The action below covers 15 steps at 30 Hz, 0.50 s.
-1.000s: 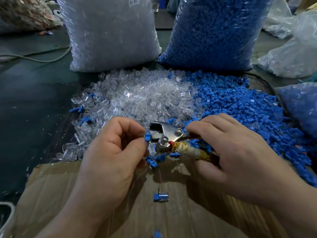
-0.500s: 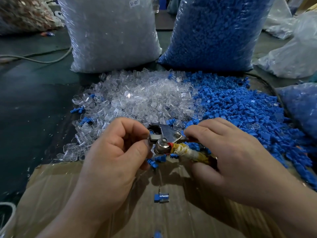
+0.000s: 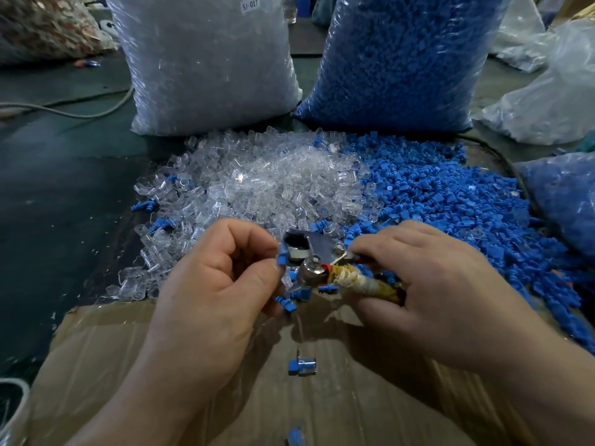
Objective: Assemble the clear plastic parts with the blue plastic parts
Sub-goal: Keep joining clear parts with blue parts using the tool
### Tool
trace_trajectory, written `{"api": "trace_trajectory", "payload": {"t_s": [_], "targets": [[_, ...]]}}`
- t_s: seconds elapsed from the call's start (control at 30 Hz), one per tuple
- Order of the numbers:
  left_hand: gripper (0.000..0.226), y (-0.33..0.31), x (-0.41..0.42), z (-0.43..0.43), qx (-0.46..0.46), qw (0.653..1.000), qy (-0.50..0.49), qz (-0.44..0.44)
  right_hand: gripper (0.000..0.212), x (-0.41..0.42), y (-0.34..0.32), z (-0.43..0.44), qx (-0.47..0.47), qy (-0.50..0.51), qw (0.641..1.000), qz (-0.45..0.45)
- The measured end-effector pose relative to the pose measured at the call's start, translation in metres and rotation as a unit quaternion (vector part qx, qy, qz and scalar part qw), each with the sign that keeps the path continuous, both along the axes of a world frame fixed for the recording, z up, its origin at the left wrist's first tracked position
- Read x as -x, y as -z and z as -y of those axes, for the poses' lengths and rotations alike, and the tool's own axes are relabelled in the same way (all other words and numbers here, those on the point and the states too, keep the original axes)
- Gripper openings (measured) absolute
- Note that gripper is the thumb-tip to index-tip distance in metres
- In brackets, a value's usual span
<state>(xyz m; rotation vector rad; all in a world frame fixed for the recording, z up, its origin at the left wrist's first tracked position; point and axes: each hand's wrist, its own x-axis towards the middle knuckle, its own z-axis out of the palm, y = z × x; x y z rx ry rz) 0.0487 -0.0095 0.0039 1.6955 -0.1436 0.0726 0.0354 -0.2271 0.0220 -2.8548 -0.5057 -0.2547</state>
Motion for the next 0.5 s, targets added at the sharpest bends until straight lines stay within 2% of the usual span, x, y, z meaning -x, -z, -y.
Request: {"api": "trace_trajectory", "payload": {"t_s": [0.07, 0.17, 0.3, 0.43, 0.5], "targets": [[0.028, 0.002, -0.004, -0.003, 0.0, 0.999, -0.014, -0.038, 0.054, -0.006, 0.001, 0.007, 0.029, 0.032, 0.999, 0.013], [0.034, 0.003, -0.005, -0.002, 0.015, 0.993, 0.016, -0.117, 0.065, -0.02, 0.004, 0.013, 0.06, 0.088, 0.994, 0.013], [0.03, 0.003, -0.002, 0.002, -0.021, 0.988, 0.034, -0.148, 0.072, -0.032, 0.008, 0.011, 0.101, 0.11, 0.989, -0.01], [0.03, 0.004, -0.004, 0.003, -0.029, 0.985, 0.028, -0.165, 0.071, -0.033, 0.009, 0.011, 0.089, 0.11, 0.989, -0.029], [0.03, 0.004, -0.002, 0.005, -0.023, 0.986, 0.027, -0.164, 0.062, -0.028, 0.006, 0.009, 0.046, 0.105, 0.993, 0.017]]}}
